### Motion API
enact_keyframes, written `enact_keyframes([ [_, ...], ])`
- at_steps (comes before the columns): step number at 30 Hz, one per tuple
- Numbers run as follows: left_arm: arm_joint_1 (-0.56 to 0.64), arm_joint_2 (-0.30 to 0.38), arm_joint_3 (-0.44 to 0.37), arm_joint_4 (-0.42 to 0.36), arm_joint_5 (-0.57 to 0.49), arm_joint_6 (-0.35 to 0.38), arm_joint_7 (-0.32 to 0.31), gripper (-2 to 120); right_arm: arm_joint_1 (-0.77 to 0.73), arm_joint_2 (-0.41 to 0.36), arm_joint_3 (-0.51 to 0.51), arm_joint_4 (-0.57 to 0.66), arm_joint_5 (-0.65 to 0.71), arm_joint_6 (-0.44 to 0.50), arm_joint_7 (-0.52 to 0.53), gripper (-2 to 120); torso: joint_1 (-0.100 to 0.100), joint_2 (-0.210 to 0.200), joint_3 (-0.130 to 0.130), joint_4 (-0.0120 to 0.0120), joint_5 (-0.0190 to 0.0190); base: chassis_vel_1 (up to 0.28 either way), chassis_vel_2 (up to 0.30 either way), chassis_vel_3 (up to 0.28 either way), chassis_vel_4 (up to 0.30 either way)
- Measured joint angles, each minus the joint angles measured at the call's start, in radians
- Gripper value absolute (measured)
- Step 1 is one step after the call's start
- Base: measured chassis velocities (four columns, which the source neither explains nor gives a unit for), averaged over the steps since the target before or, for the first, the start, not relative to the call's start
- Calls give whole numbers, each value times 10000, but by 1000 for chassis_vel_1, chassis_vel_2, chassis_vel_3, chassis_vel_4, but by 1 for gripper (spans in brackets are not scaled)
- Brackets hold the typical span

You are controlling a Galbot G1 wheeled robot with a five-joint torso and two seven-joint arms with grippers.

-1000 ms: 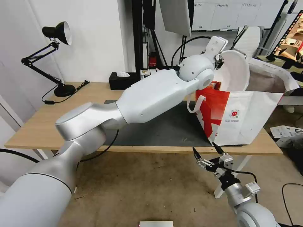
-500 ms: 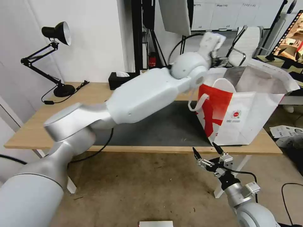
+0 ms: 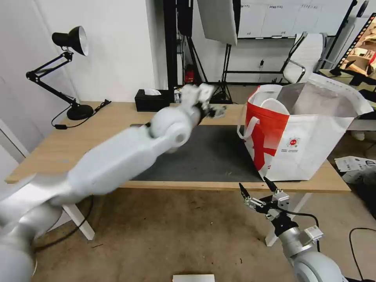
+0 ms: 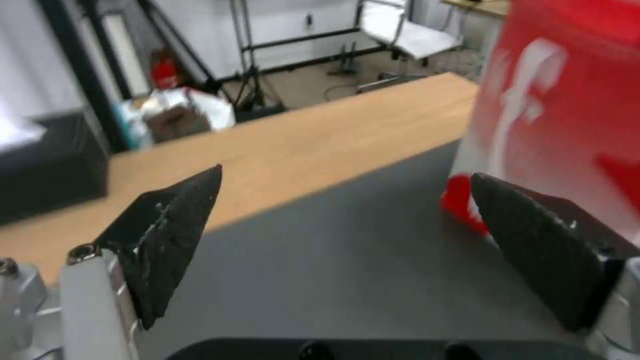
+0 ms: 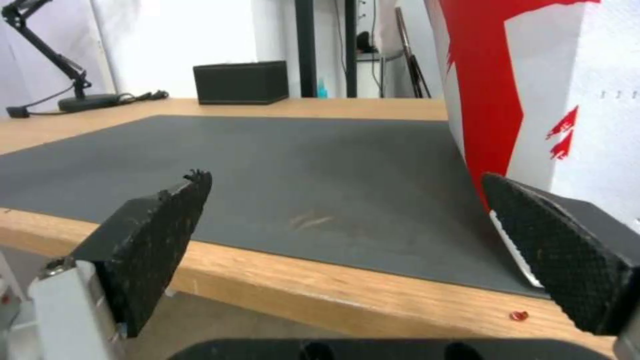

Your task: Pick up the trash from the table and place it into the takeout bag.

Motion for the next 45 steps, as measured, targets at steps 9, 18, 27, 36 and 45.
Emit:
enact_keyframes([
  [9,2783,846,-2029,-1336,802,3,23,100,0,0,1,-1,0,0,2,100,0,0,-1,-2,3,0,0,0,0],
  [18,5992,1085,-4387,-2340,2448,-643,667,100,0,1,1,0,0,0,0,100,0,1,-1,-1,3,0,0,0,0],
  [27,8857,983,-6031,-3075,4358,-2389,1646,100,0,1,1,0,0,0,1,100,0,1,-2,-3,5,0,0,0,0],
  [36,12006,-31,-7877,-3341,7798,-4376,2991,100,0,1,1,-1,0,0,1,100,0,1,-1,-1,4,0,0,0,0],
  [45,13986,-1098,-8980,-3508,9394,-5606,3392,100,0,1,1,0,0,0,0,100,0,0,-1,-1,6,0,0,0,0],
])
